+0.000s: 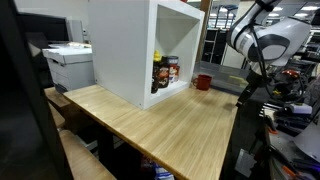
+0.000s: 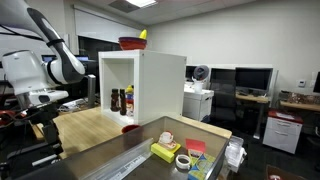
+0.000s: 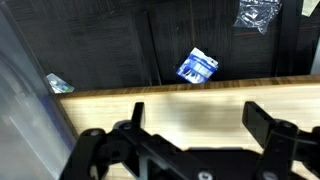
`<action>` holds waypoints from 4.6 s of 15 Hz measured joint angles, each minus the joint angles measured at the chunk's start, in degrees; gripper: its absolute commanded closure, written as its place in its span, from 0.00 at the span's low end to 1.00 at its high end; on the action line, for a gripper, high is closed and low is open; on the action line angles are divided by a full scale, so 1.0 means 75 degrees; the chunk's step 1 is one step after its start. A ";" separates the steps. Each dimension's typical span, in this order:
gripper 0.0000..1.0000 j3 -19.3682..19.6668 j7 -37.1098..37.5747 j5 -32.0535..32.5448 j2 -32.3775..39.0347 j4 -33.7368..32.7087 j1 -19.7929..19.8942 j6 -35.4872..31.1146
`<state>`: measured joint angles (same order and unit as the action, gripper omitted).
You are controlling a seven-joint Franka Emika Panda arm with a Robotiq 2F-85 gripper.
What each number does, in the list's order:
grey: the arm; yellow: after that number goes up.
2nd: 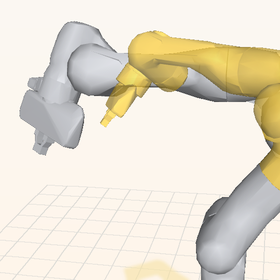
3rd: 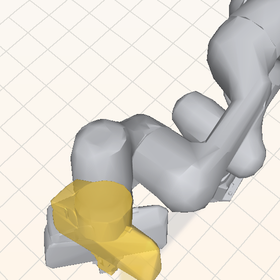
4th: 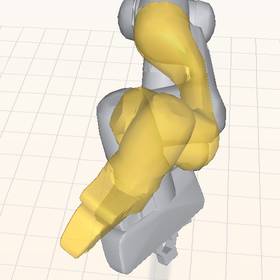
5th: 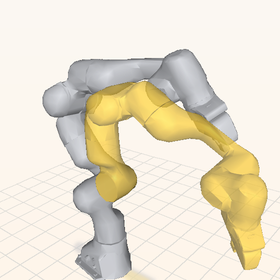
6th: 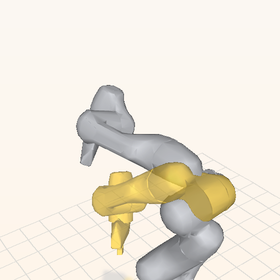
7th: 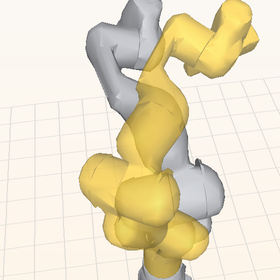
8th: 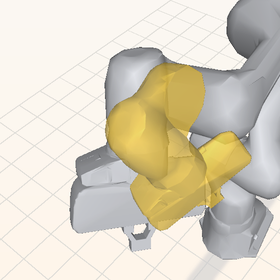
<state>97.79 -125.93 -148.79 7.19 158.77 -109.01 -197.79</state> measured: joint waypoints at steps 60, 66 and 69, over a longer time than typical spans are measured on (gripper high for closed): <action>0.00 0.5480 0.1128 0.0002 0.0914 -0.0001 -0.5361 0.0000; 0.00 0.5496 0.1128 0.0002 0.1171 -0.0002 -0.5358 0.0002; 0.00 0.5491 0.1128 0.0002 0.1281 -0.0002 -0.5358 0.0000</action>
<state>138.97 -117.47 -148.77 16.79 158.76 -149.20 -197.79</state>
